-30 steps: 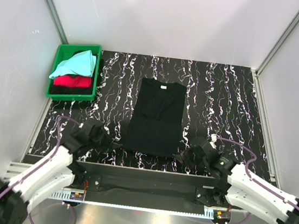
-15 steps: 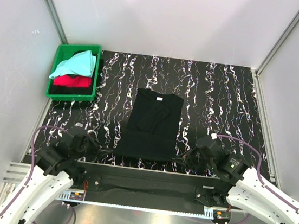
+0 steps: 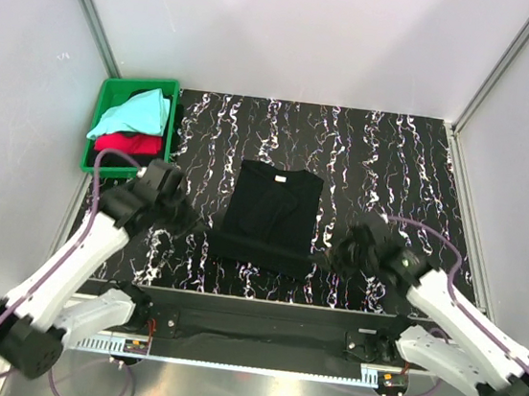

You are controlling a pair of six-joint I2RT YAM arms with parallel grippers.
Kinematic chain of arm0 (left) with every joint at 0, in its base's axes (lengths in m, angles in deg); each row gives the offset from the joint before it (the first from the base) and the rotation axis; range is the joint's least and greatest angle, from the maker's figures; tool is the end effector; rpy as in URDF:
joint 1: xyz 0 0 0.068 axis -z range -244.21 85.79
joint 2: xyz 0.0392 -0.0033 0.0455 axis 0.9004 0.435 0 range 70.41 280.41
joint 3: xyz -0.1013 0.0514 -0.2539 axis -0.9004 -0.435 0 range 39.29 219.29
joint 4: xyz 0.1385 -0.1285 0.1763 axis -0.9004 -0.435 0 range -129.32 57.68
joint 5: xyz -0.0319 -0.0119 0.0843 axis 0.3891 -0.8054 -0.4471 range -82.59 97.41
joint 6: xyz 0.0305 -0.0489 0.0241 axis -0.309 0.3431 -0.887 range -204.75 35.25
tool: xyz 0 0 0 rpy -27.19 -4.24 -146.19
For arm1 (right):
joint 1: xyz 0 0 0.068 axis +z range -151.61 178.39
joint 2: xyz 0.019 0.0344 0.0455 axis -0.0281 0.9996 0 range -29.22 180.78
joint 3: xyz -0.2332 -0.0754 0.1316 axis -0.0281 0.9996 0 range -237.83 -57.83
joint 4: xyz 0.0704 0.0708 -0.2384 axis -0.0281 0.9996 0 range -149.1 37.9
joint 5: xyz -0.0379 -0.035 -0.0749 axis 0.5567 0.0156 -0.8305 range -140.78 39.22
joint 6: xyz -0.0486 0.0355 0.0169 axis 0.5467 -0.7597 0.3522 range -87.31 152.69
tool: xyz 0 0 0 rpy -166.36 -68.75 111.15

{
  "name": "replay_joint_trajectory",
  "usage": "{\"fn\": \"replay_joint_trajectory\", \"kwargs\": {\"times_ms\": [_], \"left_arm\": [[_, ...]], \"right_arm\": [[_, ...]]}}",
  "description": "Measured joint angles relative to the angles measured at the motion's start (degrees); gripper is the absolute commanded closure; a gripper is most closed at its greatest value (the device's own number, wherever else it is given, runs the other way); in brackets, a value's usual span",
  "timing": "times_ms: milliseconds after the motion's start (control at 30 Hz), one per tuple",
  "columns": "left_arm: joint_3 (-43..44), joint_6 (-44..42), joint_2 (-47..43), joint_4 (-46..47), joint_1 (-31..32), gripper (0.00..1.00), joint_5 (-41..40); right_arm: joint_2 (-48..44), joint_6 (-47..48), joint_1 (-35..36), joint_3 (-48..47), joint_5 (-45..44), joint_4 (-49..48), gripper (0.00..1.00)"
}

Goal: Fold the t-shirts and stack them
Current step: Fold the tshirt

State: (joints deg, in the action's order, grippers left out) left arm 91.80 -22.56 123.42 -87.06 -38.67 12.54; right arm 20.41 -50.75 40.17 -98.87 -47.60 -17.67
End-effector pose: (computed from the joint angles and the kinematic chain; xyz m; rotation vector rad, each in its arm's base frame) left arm 0.1510 -0.0769 0.2869 -0.8086 2.5616 -0.6695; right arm 0.1262 0.1162 0.2490 0.9427 2.5550 0.9142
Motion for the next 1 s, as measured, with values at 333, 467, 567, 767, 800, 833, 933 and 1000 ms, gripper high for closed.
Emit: {"fn": "replay_joint_trajectory", "kwargs": {"times_ms": [333, 467, 567, 767, 800, 833, 933, 1000], "left_arm": [[14.3, -11.8, 22.6, 5.6, -8.2, 1.00, 3.2], [24.0, -15.6, 32.5, 6.9, -10.7, 1.00, 4.8], [30.1, -17.5, 38.6, 7.4, -11.8, 1.00, 6.2], [40.1, -20.3, 49.7, 8.1, -12.8, 1.00, 8.5], [41.6, -20.6, 51.4, 8.0, -12.9, 1.00, 8.9], [43.1, -20.9, 53.2, 8.2, -13.0, 1.00, 9.4], [46.3, -21.7, 57.5, 8.5, -13.1, 1.00, 10.7], [47.7, -22.0, 59.8, 8.9, -13.1, 1.00, 11.4]], "right_arm": [[27.6, 17.1, -22.3, -17.6, 17.6, -4.9, 1.00], [37.5, 21.7, -26.4, -26.5, 22.5, -5.3, 1.00], [43.6, 23.9, -28.4, -32.0, 24.8, -5.3, 1.00], [53.4, 26.5, -30.9, -40.3, 27.9, -5.1, 1.00], [54.5, 26.8, -31.2, -41.1, 28.1, -5.1, 1.00], [55.6, 27.0, -31.6, -41.8, 28.3, -5.1, 1.00], [58.3, 27.7, -32.6, -43.1, 28.9, -5.1, 1.00], [59.9, 28.2, -33.1, -43.9, 29.0, -5.0, 1.00]]}}
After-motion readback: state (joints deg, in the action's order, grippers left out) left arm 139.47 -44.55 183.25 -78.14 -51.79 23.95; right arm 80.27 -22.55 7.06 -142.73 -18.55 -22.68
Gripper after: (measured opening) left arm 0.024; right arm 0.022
